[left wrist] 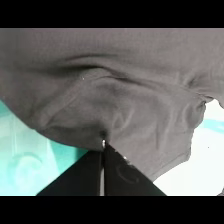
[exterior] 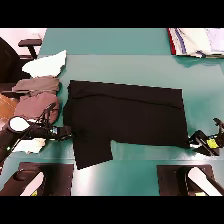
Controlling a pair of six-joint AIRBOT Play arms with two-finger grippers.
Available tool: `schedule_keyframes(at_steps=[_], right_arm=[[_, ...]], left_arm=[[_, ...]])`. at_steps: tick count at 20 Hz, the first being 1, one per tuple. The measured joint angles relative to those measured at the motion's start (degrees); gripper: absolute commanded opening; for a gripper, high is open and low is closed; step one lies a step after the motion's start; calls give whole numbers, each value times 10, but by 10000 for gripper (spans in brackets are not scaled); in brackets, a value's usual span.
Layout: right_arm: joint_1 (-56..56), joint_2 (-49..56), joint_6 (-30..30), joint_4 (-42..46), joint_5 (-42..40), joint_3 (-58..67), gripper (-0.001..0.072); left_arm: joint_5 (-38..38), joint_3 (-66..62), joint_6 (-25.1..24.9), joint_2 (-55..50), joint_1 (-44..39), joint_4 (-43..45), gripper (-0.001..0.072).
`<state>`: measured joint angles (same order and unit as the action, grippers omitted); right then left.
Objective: Fold the shirts.
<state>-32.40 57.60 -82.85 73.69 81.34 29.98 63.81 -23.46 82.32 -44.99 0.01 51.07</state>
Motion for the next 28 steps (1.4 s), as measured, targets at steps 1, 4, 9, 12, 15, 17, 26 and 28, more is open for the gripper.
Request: schedule_keyframes(at_steps=[1, 4, 9, 12, 15, 17, 26, 28], right_arm=[[7, 0, 0, -12, -7, -5, 378], [37, 0, 1, -36, -49, -15, 19], [93, -16, 3, -30, -35, 12, 18], [120, -64, 3, 8, 28, 44, 18], [139, -122, -4, 58, 89, 76, 18], [153, -139, -9, 71, 103, 106, 18], [243, 76, -21, 56, 48, 320, 19], [249, 140, -21, 33, 32, 368, 19]], left_arm=[[0, 0, -1, 0, 0, 0, 23], [7, -2, -2, 0, 0, 5, 21], [80, -23, 11, 45, 0, 49, 20], [164, -29, 43, 111, 0, 80, 20], [235, -40, 76, 158, 0, 85, 20], [237, -64, 83, 158, 0, 85, 20], [61, -298, -5, -160, 0, 90, 24], [42, -352, -16, -243, 0, 90, 24]])
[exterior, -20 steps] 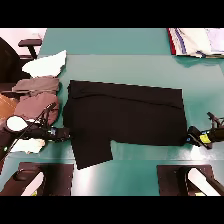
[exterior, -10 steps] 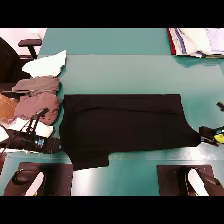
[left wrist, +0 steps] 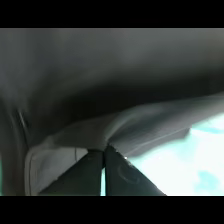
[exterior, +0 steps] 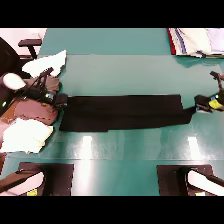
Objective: Fold the shirts.
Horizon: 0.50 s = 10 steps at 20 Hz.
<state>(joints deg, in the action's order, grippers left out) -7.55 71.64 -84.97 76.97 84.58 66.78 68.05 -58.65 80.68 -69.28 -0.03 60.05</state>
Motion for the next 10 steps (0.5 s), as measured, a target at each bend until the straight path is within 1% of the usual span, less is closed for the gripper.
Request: schedule_keyframes(at_steps=[1, 2, 3, 4, 5, 6, 7, 8, 9, 10], right_arm=[[2, 30, 0, -15, -9, 23, 21], [3, 56, 0, -26, -15, 42, 133], [4, 83, 0, -38, -20, 63, 309], [4, 106, 0, -52, -24, 80, 344], [4, 126, 3, -64, -28, 95, 361], [2, 144, 11, -78, -28, 109, 449], [-3, 158, 21, -93, -30, 119, 467], [-9, 167, 31, -103, -30, 126, 467], [-18, 174, 44, -114, -28, 132, 522], [-29, 179, 55, -122, -21, 135, 600]], left_arm=[[-10, -25, -4, -39, 0, 0, 27], [-18, -46, -7, -71, 0, 0, 197], [-27, -61, -10, -95, 0, 0, 556], [-36, -73, -10, -114, 0, 0, 602], [-44, -82, -9, -127, 0, -1, 602], [-51, -90, -8, -137, 0, -1, 602], [-54, -98, -6, -143, 0, -2, 601], [-53, -107, -5, -147, 0, -3, 600], [-50, -115, -4, -148, 0, -4, 583], [-44, -123, -2, -149, 0, -6, 292]])
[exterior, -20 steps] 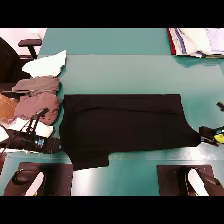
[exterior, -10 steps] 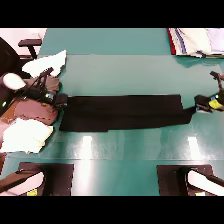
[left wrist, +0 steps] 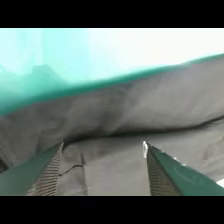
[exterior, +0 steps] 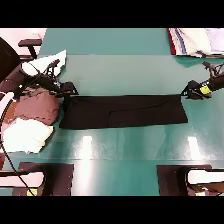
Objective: Fold the shirts.
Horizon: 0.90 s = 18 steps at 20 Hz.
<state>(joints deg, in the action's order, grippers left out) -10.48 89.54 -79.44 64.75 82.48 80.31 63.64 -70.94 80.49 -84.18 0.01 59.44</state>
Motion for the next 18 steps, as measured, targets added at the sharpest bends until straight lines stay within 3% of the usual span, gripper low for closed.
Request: schedule_keyframes(at_steps=[1, 5, 10, 12, 14, 15, 18], right_arm=[[-14, 4, 12, -4, 9, 2, 608], [-78, 12, 43, -16, 24, -29, 607], [-119, 43, 86, -63, 12, -103, 595], [-112, 62, 105, -111, 14, -118, 449], [-97, 74, 119, -131, -1, -126, 119], [-88, 77, 124, -136, -9, -129, 19], [-70, 59, 137, -153, -23, -131, 18]], left_arm=[[6, -5, 0, 0, 0, -2, 29], [14, -16, -6, 2, -7, -43, 24], [-16, -19, -7, 3, -78, -74, 23], [-45, -19, 4, 2, -115, -80, 23], [-80, -20, 13, -4, -153, -84, 22], [-95, -20, 18, -10, -169, -86, 22], [-122, -36, 29, -45, -218, -90, 22]])
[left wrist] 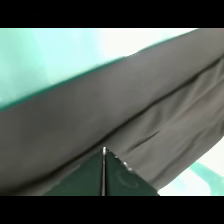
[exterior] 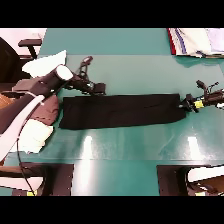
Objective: Fold the shirts.
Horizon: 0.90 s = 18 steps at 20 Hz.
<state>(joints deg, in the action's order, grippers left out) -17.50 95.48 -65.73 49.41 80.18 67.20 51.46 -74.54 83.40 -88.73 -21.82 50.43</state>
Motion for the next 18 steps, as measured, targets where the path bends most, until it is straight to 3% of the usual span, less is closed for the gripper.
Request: schedule_keyframes(at_steps=[10, 18], right_arm=[[100, -173, -56, -81, 47, 155, 18], [268, -200, -97, -105, 21, 238, 18]], left_arm=[[10, -155, 34, -168, -111, -10, 22], [-10, -174, 51, -198, -123, -15, 23]])
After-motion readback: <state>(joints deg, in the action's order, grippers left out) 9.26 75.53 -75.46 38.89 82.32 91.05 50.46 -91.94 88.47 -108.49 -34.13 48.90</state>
